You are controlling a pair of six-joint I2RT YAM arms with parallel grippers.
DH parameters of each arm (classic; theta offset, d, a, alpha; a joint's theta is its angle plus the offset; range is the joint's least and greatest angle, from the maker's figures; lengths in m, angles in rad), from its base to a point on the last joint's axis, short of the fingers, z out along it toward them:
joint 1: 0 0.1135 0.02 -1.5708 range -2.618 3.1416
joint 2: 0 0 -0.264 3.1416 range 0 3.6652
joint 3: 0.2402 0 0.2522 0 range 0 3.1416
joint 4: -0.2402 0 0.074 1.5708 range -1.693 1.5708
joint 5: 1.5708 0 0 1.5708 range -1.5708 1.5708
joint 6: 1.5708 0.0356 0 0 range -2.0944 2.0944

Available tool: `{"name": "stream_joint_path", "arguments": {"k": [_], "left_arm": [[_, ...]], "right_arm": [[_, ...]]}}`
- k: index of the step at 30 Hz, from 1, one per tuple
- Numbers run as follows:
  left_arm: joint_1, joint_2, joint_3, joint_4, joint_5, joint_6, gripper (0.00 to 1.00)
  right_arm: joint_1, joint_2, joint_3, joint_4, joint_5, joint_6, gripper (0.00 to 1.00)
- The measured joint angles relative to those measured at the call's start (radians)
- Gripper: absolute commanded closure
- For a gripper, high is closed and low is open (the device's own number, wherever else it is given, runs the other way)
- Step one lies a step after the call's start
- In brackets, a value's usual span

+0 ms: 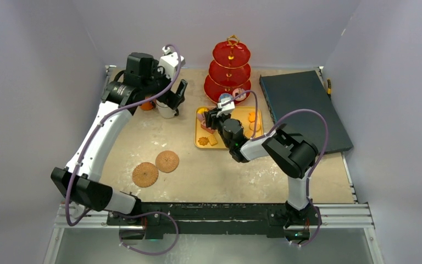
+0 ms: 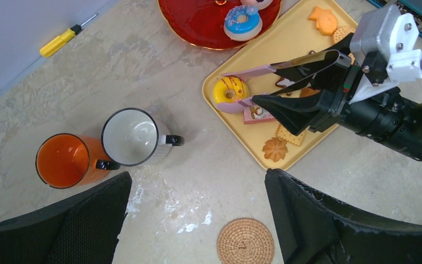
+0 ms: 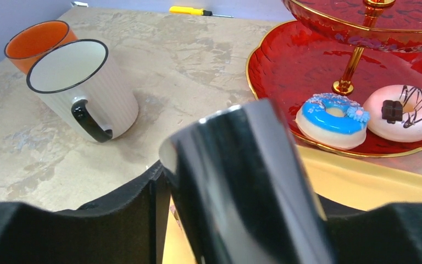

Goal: Serve the afternoon tea

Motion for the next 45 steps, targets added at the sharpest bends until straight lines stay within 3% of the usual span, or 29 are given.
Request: {"name": "stream_joint_path", "arguments": {"k": [9,18,37,41,45], "left_arm": [[0.000,0.044,0.031,0.015,0.004,0.000,0.11],[0.000,0.040,0.032,0.018,0.007,0.000,0.11],[0.000,-0.006,-0.011,0.042,0.031,0.004,0.08],[0.000,0.052,0.013,0.087,0.062,0.002,0.06],[0.000,0.226,0.144,0.195,0.131,-0.010,0.03]], "right_arm": [[-0.009,-0.039,0.002,-0.012,0.012,-0.028,0.56],[-0.102,-0.073,0.050,-0.002,0.042,-0.007,0.57],[-0.129,0.077,0.157,0.052,0.143,0.101,0.56],[-0.129,0.070,0.120,0.083,0.159,0.110,0.56],[-0.129,0.038,0.061,0.103,0.159,0.117,0.56]]}}
